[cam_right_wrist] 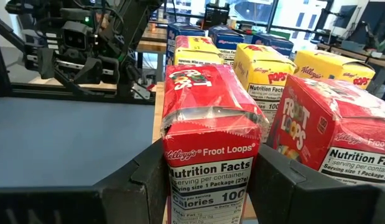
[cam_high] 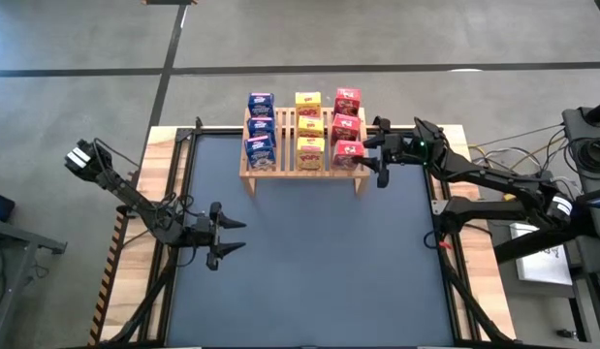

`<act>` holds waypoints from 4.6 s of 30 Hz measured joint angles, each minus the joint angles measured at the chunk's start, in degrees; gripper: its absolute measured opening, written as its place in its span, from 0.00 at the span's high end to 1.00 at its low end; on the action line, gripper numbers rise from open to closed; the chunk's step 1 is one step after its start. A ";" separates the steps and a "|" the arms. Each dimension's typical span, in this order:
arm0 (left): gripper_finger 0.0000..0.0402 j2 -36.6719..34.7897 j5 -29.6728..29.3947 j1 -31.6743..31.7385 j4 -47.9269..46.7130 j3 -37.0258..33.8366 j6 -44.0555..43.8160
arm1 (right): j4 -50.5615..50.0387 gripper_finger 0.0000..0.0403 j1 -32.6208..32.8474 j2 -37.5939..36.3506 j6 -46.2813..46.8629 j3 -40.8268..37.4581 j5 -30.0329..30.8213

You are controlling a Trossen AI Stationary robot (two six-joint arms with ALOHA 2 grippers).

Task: Stack cereal on shelf
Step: Put the red cereal box on the shelf aligned with the red cereal boxes

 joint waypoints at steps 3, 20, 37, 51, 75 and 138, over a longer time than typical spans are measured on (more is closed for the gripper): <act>0.40 0.00 0.00 0.00 0.02 0.00 -0.21 | -0.13 0.58 0.00 -0.04 -0.02 0.00 0.02; 0.40 0.00 0.07 0.00 0.11 -0.02 -0.83 | -1.87 0.45 -0.02 -3.95 1.38 -0.04 0.70; 0.40 0.00 0.03 0.00 0.13 -0.02 -1.38 | -9.53 0.45 -0.02 -10.92 1.74 -0.04 8.09; 0.40 0.00 0.02 0.00 0.46 0.00 -1.27 | -9.07 0.67 0.02 -7.36 1.51 -0.09 6.43; 0.40 0.00 0.02 0.04 0.54 0.00 -1.25 | 6.37 0.65 0.15 3.90 4.35 -0.09 -3.70; 0.40 0.00 0.15 0.00 0.04 0.00 -2.60 | -3.06 0.65 0.87 5.92 0.14 7.28 -3.61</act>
